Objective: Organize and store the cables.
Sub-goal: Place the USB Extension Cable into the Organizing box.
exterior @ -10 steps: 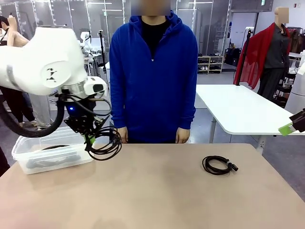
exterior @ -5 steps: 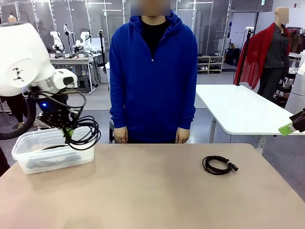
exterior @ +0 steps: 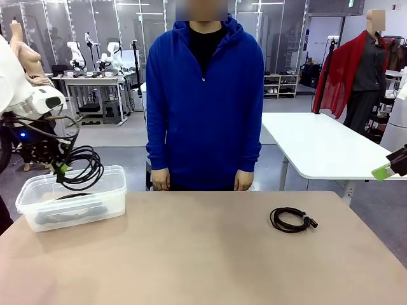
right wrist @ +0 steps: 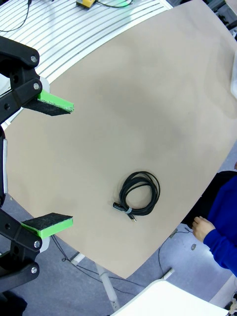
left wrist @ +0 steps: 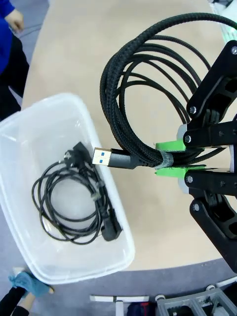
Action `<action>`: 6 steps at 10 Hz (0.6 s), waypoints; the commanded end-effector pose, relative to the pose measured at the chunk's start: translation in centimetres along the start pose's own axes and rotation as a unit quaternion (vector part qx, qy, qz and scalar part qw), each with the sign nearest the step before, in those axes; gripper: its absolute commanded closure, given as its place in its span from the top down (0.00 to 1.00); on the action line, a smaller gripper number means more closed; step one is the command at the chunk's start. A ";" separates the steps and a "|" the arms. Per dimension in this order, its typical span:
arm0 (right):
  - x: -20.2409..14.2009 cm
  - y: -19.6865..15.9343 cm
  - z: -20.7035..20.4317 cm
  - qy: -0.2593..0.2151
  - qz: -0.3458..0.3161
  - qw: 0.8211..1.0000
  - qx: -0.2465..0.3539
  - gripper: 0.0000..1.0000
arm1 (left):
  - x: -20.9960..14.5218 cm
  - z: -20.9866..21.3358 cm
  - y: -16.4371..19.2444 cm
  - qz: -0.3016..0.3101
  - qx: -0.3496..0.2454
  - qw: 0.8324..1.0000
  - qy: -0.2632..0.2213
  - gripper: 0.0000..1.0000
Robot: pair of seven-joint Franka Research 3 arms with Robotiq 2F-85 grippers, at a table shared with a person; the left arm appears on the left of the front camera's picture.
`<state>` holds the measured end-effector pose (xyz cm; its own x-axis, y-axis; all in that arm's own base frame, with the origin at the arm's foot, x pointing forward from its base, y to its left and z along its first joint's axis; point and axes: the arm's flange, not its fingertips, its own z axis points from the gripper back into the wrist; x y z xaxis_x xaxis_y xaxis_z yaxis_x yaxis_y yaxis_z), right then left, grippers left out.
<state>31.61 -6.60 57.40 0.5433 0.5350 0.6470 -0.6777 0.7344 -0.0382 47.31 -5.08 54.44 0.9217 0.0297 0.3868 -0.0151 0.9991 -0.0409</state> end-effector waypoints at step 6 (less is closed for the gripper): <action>-0.2 -0.1 0.0 -0.002 0.002 1.000 0.003 1.00 | 0.4 -0.3 1.7 -0.010 -0.001 1.000 -0.004 0.14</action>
<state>31.61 -6.60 57.40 0.5433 0.5350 0.6470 -0.6777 0.7344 -0.0381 47.82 -3.46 54.22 0.9173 0.0143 0.3979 0.0031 0.9991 -0.0430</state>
